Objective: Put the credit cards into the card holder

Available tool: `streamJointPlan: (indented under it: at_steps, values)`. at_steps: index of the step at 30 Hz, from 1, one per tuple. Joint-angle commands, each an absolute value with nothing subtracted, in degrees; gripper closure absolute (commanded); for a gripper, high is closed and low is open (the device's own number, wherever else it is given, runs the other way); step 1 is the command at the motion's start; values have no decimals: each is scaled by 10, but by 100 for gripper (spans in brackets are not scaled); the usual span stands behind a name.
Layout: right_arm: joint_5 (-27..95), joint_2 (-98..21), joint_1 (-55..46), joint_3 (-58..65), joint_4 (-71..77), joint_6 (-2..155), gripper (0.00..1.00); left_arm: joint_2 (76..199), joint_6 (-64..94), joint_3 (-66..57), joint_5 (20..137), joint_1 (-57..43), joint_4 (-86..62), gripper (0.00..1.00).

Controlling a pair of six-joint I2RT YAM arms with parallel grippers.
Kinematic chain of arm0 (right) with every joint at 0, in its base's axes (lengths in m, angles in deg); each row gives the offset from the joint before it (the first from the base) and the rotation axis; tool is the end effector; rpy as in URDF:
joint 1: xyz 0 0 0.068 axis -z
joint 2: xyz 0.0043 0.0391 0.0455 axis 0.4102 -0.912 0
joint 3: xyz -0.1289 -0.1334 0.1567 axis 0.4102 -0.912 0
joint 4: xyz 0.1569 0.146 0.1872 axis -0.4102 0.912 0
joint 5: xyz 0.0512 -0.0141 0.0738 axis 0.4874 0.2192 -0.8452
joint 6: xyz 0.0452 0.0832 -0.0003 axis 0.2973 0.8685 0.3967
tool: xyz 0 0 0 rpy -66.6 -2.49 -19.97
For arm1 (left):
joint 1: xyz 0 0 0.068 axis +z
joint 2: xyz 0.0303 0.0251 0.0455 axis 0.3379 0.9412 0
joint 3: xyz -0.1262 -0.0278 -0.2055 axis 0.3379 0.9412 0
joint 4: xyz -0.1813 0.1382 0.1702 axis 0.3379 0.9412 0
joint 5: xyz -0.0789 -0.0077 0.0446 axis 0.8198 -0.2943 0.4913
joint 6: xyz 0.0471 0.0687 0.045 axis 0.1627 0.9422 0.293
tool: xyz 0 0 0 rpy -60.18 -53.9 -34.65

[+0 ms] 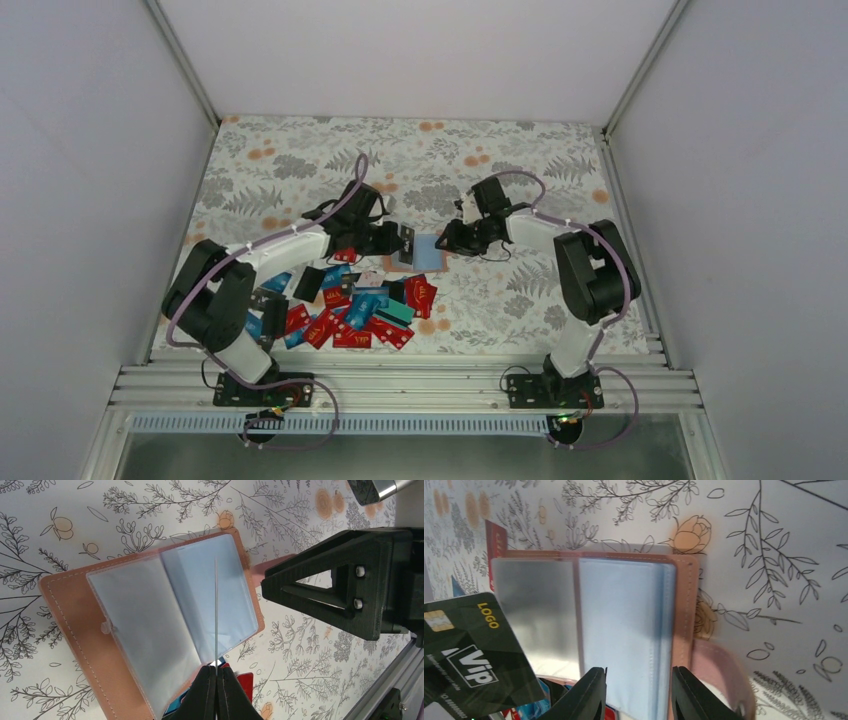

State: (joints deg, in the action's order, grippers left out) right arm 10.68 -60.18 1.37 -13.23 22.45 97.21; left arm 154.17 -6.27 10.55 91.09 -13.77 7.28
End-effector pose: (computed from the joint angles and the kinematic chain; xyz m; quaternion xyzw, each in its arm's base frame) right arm 0.3265 0.1860 0.0681 -0.0241 0.9389 0.3320 0.0874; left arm 0.2976 -0.2336 0.1169 0.0617 0.9314 -0.3157 0.1702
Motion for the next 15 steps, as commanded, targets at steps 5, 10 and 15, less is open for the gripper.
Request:
streamJointPlan:
  at_steps: [5,10,15]
  values:
    - [76,-640,29,-112,214,937,72,1575,-66,108,960,-121,66,98]
    - [73,-658,31,-110,213,931,74,1598,-67,101,985,-113,68,98]
    - [78,-667,32,-113,213,929,74,1618,-68,94,1002,-108,77,98]
